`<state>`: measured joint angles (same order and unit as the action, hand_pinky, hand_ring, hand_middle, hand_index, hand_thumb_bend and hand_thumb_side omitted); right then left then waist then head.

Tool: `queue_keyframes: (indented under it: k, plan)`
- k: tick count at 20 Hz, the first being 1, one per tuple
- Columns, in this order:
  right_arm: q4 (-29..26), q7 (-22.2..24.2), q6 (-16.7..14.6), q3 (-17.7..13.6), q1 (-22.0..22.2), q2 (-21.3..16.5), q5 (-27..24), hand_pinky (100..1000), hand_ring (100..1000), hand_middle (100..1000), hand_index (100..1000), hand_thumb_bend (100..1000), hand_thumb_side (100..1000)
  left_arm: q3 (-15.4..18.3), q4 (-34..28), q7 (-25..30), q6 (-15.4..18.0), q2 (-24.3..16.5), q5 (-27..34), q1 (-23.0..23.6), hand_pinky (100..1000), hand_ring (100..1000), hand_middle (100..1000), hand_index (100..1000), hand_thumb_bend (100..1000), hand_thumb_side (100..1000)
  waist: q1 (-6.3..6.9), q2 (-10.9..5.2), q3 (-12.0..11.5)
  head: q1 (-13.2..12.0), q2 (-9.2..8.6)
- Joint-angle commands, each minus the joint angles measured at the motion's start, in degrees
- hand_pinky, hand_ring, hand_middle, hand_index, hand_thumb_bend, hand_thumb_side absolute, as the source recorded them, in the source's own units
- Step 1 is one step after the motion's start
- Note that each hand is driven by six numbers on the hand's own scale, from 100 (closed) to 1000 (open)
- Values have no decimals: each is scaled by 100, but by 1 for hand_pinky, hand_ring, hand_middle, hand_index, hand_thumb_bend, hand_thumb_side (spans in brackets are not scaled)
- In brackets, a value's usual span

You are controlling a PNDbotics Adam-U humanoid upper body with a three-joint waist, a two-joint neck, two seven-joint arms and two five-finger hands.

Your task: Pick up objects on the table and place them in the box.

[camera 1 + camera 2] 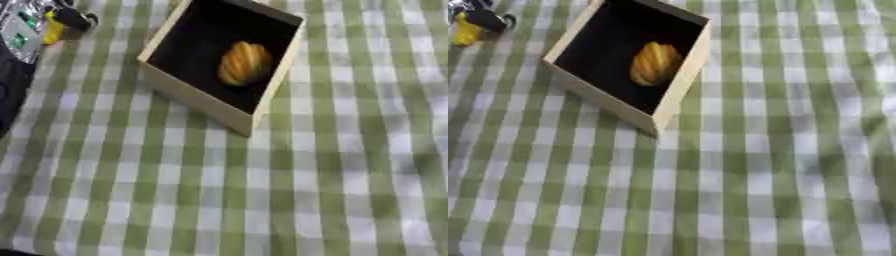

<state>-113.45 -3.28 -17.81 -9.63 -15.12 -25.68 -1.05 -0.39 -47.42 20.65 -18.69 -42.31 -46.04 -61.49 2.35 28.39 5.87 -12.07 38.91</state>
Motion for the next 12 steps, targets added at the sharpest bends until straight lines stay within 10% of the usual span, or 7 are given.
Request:
queue_keyframes:
  k: [1,12]
  plan:
    - [-114,16,25,-50,39,-134,-18,934,819,708,906,100,638,69,-269,87,28,-224,224,-197,779,851,762,900,381,346,-15,-227,-52,70,83]
    - [-114,33,59,-75,151,-74,-46,935,820,709,906,100,631,1,-420,306,-105,-422,-187,57,801,877,780,908,453,262,-121,-468,-413,124,272]
